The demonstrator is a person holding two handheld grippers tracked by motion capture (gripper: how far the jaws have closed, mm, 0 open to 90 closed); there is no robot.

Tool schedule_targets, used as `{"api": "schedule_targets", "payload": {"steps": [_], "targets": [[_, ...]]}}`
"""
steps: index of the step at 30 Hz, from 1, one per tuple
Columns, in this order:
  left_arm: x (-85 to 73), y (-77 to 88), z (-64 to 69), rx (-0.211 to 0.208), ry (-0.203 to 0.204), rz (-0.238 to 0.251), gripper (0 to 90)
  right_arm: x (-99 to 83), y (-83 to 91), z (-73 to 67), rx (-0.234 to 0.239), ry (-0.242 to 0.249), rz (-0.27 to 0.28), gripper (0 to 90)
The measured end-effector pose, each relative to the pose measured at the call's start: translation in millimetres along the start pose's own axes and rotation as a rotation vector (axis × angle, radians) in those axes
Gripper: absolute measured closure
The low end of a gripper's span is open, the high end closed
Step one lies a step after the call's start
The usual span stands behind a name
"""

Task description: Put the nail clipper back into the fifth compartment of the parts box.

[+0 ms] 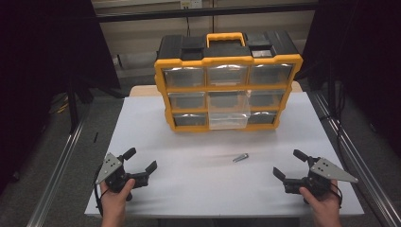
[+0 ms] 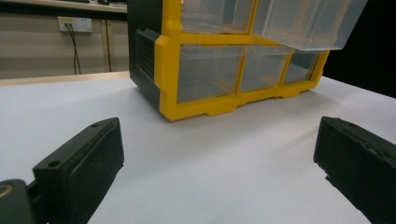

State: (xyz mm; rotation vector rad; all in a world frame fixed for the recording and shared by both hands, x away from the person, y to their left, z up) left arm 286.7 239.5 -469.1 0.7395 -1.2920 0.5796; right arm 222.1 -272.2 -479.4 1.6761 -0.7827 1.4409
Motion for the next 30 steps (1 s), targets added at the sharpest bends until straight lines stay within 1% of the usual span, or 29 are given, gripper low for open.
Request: {"api": "schedule_targets", "payload": {"steps": [2,3,6,7,8,9,10,12,13,15,16,17,18,19,21,22,24,25,27,28,29,30], "targets": [[-0.4,-2.4,0.7,0.002,0.004,0.003,1.8,0.2,-0.4,-0.4,0.003,0.005,0.003,1.0],[-1.2,-3.4,1.1,-0.006,0.002,-0.006,1.8,0.2,-0.4,-0.6,0.007,0.007,0.001,1.0],[-2.1,-6.1,3.1,-0.012,0.005,-0.008,1.8,0.7,-0.6,-1.2,0.008,0.008,0.002,1.0],[-2.3,-7.2,3.6,-0.016,-0.003,-0.013,1.8,0.7,-1.1,-1.3,0.009,0.01,0.004,1.0],[-2.5,-9.3,5.8,-0.03,0.004,-0.009,1.8,0.6,-0.9,-1.5,0.013,0.009,0.001,1.0],[-2.5,-9.8,6.2,-0.03,-0.003,-0.013,1.8,0.6,-1.0,-1.8,0.016,0.007,-0.001,1.0],[-2.6,-10.6,7.3,-0.029,0.001,-0.015,1.7,0.7,-1.4,-1.6,0.014,0.008,0.002,1.0],[-2.4,-11.7,8.2,-0.033,0.007,-0.006,1.7,0.5,-1.9,-2.1,0.023,0.003,0.003,1.0],[-2.6,-11.7,7.9,-0.037,-0.005,-0.017,1.6,0.6,-1.9,-2.2,0.022,0.004,0.003,1.0],[-2.8,-14.3,10.2,-0.031,0.0,-0.024,1.2,0.7,-1.8,-2.5,0.027,0.005,0.0,1.0],[-2.3,-17.3,12.8,-0.056,-0.001,-0.033,1.2,0.8,-1.7,-2.9,0.03,0.001,-0.001,1.0],[-2.3,-17.3,12.8,-0.056,-0.001,-0.033,1.2,0.9,-1.6,-3.0,0.03,0.002,-0.001,1.0],[-0.9,-21.7,16.7,-0.048,0.002,-0.033,1.2,1.3,-1.7,-2.9,0.027,0.006,0.002,1.0],[0.0,-24.7,18.9,-0.06,0.003,-0.035,1.2,1.5,-1.9,-2.8,0.027,0.009,0.004,1.0],[0.6,-27.3,20.5,-0.063,-0.001,-0.037,1.4,1.7,-1.7,-2.7,0.03,0.009,0.005,1.0],[1.3,-32.5,23.8,-0.076,-0.006,-0.057,1.5,1.7,-1.5,-2.5,0.032,0.007,0.004,1.0],[2.1,-35.6,25.8,-0.073,-0.001,-0.058,1.5,1.6,-1.5,-2.6,0.033,-0.003,0.006,1.0],[4.0,-42.1,29.6,-0.091,0.008,-0.055,1.5,1.7,-1.5,-2.6,0.034,-0.001,0.007,1.0],[5.4,-45.2,31.7,-0.098,0.0,-0.054,1.5,1.8,-1.3,-3.0,0.041,0.004,0.008,1.0],[6.4,-47.8,34.2,-0.08,-0.011,-0.063,1.5,1.8,-1.3,-3.0,0.041,0.004,0.008,1.0],[7.4,-51.0,36.3,-0.114,-0.012,-0.066,1.5,1.9,-1.1,-3.3,0.04,0.0,0.007,1.1],[8.2,-54.2,39.4,-0.114,-0.028,-0.081,1.5,2.0,-1.4,-3.4,0.039,0.002,0.01,1.0]]}}
Point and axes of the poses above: each handheld gripper's, and its own axes: y roughly backward along the jaws, x roughly out of its top, z roughly to its right, the point moved 3 cm from there along -y, roughly forward along the jaws, and after that the axes turned 2 degrees about z, right-handed, at the moved point
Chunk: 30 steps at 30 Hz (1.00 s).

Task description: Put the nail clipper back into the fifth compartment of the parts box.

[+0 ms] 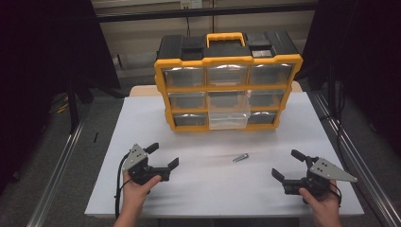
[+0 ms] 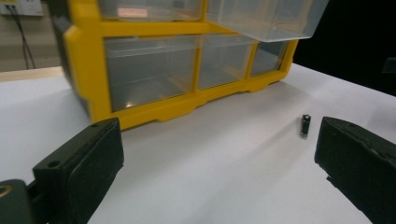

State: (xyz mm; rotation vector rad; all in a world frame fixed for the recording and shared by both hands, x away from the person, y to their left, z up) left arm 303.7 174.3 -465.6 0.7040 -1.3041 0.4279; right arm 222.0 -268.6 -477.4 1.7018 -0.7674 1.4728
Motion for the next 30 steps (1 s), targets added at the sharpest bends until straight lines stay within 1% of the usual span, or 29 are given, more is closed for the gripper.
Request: {"api": "schedule_targets", "payload": {"steps": [1,3,4,5,8,9,10,11,12,14,15,16,17,18,19,20,21,22,23,24,27,28,29,30], "targets": [[0.8,-3.2,2.2,0.006,-0.003,0.0,1.5,0.1,0.0,0.0,0.0,0.001,0.0,1.0],[2.2,-8.5,6.7,-0.008,-0.017,-0.009,1.5,0.1,-0.1,-0.1,-0.001,0.0,-0.001,1.0],[3.6,-14.5,12.0,-0.016,-0.004,0.003,1.5,0.0,-0.4,-0.2,0.005,0.006,-0.001,1.0],[4.2,-16.7,13.8,-0.021,-0.011,-0.002,1.5,0.0,-0.4,-0.2,0.005,0.006,-0.001,1.0],[6.3,-25.4,20.4,-0.045,-0.013,-0.007,1.5,-0.4,-0.7,-0.9,0.011,0.005,-0.003,1.0],[7.2,-27.9,21.5,-0.054,-0.022,-0.009,1.5,-0.4,-0.7,-0.9,0.011,0.005,-0.003,1.0],[7.6,-30.8,23.7,-0.056,-0.013,-0.008,1.6,-0.2,-0.3,-0.9,0.007,0.003,-0.002,1.0],[8.3,-34.6,25.0,-0.068,-0.023,-0.026,1.7,-0.1,-0.1,-0.8,0.011,0.006,-0.002,1.0],[8.8,-37.4,26.2,-0.067,-0.018,-0.019,1.7,-0.1,0.1,-0.4,0.007,0.005,-0.002,1.0],[9.0,-39.7,27.6,-0.068,-0.012,-0.019,1.8,-0.2,0.2,-0.3,0.009,0.006,-0.003,1.0],[9.3,-41.9,28.1,-0.076,-0.025,-0.031,1.8,-0.1,0.1,0.0,0.007,0.005,-0.001,1.0],[10.0,-45.0,30.3,-0.072,-0.015,-0.019,1.8,-0.6,0.0,0.3,0.011,0.007,-0.004,1.0],[10.3,-46.4,30.9,-0.075,-0.026,-0.022,1.8,-0.7,-0.4,0.0,0.013,0.005,-0.004,1.1],[10.7,-49.0,32.9,-0.072,-0.019,-0.016,1.9,-0.8,-0.6,-0.1,0.012,0.007,-0.004,1.0],[10.6,-50.7,33.6,-0.081,-0.033,-0.031,1.9,-0.8,-0.5,0.0,0.012,0.009,-0.005,1.1],[10.8,-53.6,35.4,-0.085,-0.026,-0.026,1.9,-0.8,-0.5,0.0,0.012,0.009,-0.005,1.1],[10.7,-55.6,36.4,-0.09,-0.035,-0.034,1.9,-0.7,-0.2,-0.1,0.013,0.008,-0.006,1.1],[10.5,-57.8,38.0,-0.091,-0.034,-0.037,1.9,-0.6,0.0,-0.1,0.013,0.008,-0.006,1.1],[10.4,-60.2,39.9,-0.093,-0.026,-0.036,1.9,-0.6,0.0,0.2,0.012,0.009,-0.005,1.1],[10.3,-64.2,42.9,-0.104,-0.037,-0.043,1.9,-0.6,0.1,0.4,0.012,0.008,-0.003,1.1],[10.2,-68.5,46.3,-0.11,-0.038,-0.051,1.9,-0.5,0.2,0.8,0.012,0.008,-0.003,1.1],[10.7,-73.0,49.8,-0.127,-0.034,-0.052,1.9,-0.5,0.4,0.9,0.012,0.003,-0.002,1.1],[10.7,-73.0,49.8,-0.127,-0.034,-0.052,1.8,-0.5,0.4,0.9,0.011,0.003,-0.002,1.1],[11.2,-78.1,54.0,-0.135,-0.036,-0.05,1.8,-0.4,0.5,0.9,0.011,0.003,-0.002,1.1]]}}
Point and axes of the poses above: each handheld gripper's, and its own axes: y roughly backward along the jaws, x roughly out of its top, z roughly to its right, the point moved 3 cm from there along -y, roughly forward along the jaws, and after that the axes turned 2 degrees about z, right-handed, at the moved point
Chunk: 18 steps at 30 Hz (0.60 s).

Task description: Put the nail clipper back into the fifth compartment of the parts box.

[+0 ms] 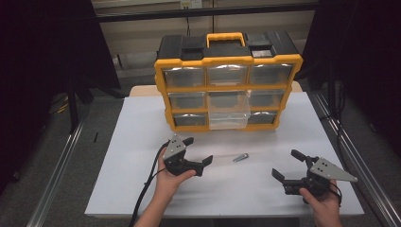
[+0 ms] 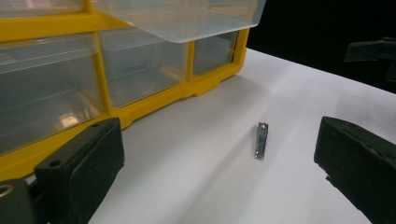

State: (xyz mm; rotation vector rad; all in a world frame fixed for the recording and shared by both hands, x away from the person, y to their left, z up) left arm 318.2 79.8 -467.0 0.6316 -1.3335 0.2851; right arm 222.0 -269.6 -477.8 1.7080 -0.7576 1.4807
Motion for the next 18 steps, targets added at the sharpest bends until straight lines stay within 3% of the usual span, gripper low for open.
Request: {"api": "schedule_targets", "payload": {"steps": [3,6,8,9,11,12,13,14,15,16,17,18], "targets": [[-0.1,-8.1,4.4,-0.018,0.007,-0.007,1.8,0.3,-0.2,-0.1,-0.002,0.002,0.006,1.3],[-0.3,-13.1,7.5,-0.011,0.001,-0.026,1.8,0.0,0.2,0.1,0.002,0.003,0.001,1.3],[-0.1,-18.7,11.6,-0.021,0.023,-0.015,1.9,0.1,0.2,0.0,0.003,-0.003,0.003,1.3],[-0.3,-19.0,10.5,-0.028,-0.012,-0.045,2.0,0.2,0.1,0.1,0.005,-0.001,0.004,1.3],[-0.3,-23.1,12.7,-0.029,-0.004,-0.054,2.6,0.2,0.1,-0.2,0.006,0.0,0.002,1.3],[-0.1,-25.5,13.2,-0.038,-0.007,-0.062,2.7,0.2,-0.1,0.0,0.004,0.001,0.003,1.3],[-0.3,-27.1,13.4,-0.073,-0.003,-0.057,3.0,0.1,-0.1,-0.1,0.004,0.0,0.003,1.3],[-0.2,-28.6,14.0,-0.075,-0.006,-0.065,3.3,0.1,-0.1,-0.1,0.005,-0.001,0.003,1.3],[-0.2,-29.9,15.4,-0.042,-0.014,-0.08,3.6,0.1,-0.1,-0.2,0.005,-0.002,0.001,1.3],[-0.5,-32.8,16.1,-0.076,-0.002,-0.076,3.9,0.0,0.0,-0.2,0.007,-0.001,-0.001,1.3],[-0.3,-33.5,16.5,-0.037,-0.015,-0.089,4.0,0.0,-0.1,-0.1,0.008,-0.002,0.0,1.3],[-0.3,-35.9,17.4,-0.058,-0.004,-0.091,4.2,0.0,-0.1,-0.3,0.008,-0.002,0.0,1.3]]}}
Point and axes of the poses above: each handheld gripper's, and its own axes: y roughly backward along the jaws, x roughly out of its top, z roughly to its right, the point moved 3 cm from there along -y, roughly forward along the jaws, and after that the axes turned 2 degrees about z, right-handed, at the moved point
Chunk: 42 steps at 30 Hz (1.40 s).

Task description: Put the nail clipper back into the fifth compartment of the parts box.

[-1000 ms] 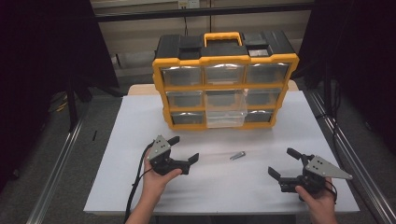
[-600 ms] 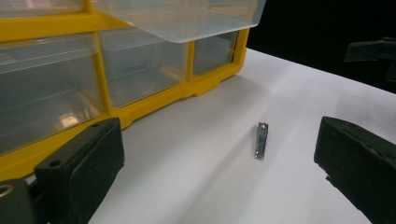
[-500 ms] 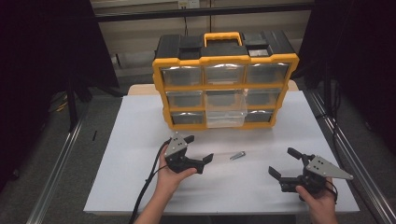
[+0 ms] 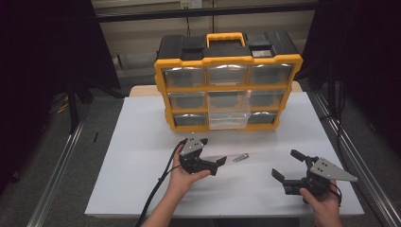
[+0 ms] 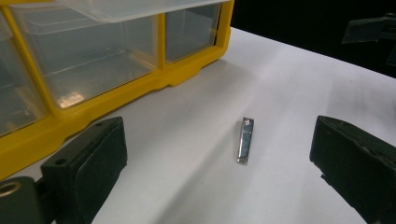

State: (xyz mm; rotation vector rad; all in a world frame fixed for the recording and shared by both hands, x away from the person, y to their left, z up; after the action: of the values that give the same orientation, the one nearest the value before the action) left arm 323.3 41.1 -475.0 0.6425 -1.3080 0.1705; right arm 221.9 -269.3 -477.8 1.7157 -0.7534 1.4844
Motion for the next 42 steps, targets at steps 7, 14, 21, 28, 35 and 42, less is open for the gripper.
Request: {"api": "schedule_targets", "payload": {"steps": [7,14,21,28,35,42], "targets": [[1.5,-13.4,4.9,-0.015,-0.035,-0.064,9.5,0.2,0.0,0.1,0.001,-0.001,0.004,1.3],[3.0,-27.6,9.5,-0.044,-0.021,-0.09,16.2,0.8,0.5,-0.2,-0.001,0.003,0.006,1.4],[2.7,-40.5,11.7,-0.064,-0.022,-0.106,19.6,0.7,0.5,0.3,-0.001,0.006,0.007,1.5],[2.8,-50.5,11.2,-0.069,-0.027,-0.148,31.9,1.3,0.9,0.0,-0.001,0.009,0.009,1.6],[0.5,-62.6,17.4,-0.105,-0.072,-0.242,41.1,1.3,0.9,-0.1,0.0,0.007,0.007,1.6],[2.8,-74.7,27.9,-0.116,-0.085,-0.272,53.5,1.5,0.8,-0.3,0.004,0.012,0.008,1.7]]}}
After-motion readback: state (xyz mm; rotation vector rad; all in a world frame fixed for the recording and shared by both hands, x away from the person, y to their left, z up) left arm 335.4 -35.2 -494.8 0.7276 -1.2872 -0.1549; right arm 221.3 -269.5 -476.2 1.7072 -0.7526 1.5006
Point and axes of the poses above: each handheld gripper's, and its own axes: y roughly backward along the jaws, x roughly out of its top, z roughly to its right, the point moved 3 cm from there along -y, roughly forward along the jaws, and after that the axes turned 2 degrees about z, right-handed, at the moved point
